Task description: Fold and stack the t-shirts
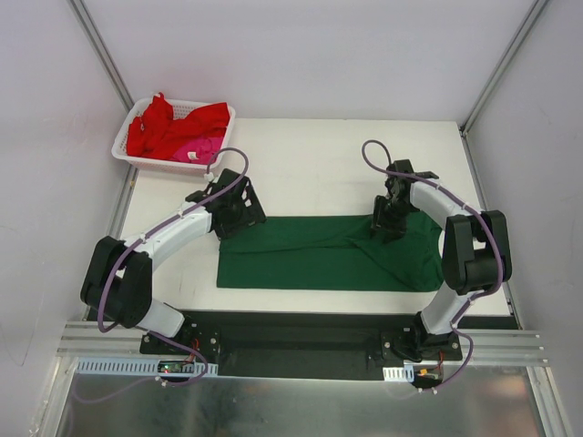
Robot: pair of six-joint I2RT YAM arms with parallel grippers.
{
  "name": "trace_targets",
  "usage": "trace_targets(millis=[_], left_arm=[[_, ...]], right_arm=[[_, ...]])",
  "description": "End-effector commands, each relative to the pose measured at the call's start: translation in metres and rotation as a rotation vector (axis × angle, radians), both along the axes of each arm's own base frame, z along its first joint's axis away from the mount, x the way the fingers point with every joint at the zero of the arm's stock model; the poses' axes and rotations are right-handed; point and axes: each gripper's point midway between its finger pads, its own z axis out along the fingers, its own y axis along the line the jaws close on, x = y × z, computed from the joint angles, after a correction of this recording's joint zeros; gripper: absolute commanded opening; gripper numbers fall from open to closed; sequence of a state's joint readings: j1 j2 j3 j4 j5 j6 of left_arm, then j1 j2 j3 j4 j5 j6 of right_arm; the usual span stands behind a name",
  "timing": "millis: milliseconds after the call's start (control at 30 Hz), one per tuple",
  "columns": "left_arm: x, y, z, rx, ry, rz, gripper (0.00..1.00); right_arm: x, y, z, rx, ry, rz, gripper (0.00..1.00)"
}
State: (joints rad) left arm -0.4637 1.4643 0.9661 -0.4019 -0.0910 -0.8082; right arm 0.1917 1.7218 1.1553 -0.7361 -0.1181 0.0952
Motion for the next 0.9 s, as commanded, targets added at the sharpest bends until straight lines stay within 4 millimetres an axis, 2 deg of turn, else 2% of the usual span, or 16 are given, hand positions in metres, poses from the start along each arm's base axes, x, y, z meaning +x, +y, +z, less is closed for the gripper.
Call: trace_targets(millis=[0, 33, 67, 133, 167, 200, 367, 533, 667, 800, 867], left_arm=[[0.001, 0.011, 0.005, 0.030, -0.033, 0.024, 0.94], [0.000, 0.012, 0.004, 0.031, -0.033, 0.025, 0.94], [-0.001, 0.012, 0.006, 0.029, -0.037, 0.025, 0.94], [-0.002, 0.013, 0.005, 0.033, -0.038, 0.028, 0.94], [-0.002, 0.013, 0.006, 0.032, -0.042, 0.029, 0.95], [-0.002, 0.014, 0.007, 0.032, -0.044, 0.029, 0.94], [-0.002, 0.016, 0.010, 0.035, -0.057, 0.034, 0.95], [-0.004, 0.018, 0.009, 0.036, -0.058, 0.036, 0.95], [-0.005, 0.020, 0.010, 0.038, -0.062, 0.042, 0.95], [-0.009, 0.022, 0.009, 0.040, -0.063, 0.042, 0.95], [-0.009, 0.022, 0.009, 0.040, -0.065, 0.042, 0.95]], right_arm=[[0.004, -0.001, 0.011, -0.010, -0.047, 0.011, 0.41], [0.004, -0.001, 0.012, -0.013, -0.050, 0.011, 0.36], [0.003, -0.002, 0.012, -0.017, -0.053, 0.012, 0.26], [0.001, -0.003, 0.012, -0.019, -0.051, 0.017, 0.16], [-0.001, -0.003, 0.013, -0.020, -0.043, 0.018, 0.04], [-0.004, -0.004, 0.014, -0.021, -0.031, 0.016, 0.01], [-0.021, 0.006, 0.035, 0.000, -0.082, 0.032, 0.01], [-0.049, 0.023, 0.049, 0.053, -0.085, 0.027, 0.01], [-0.076, 0.033, 0.046, 0.058, -0.061, 0.043, 0.01], [-0.103, 0.040, 0.033, 0.043, 0.003, 0.061, 0.01], [-0.115, 0.046, 0.030, 0.031, 0.029, 0.080, 0.05]])
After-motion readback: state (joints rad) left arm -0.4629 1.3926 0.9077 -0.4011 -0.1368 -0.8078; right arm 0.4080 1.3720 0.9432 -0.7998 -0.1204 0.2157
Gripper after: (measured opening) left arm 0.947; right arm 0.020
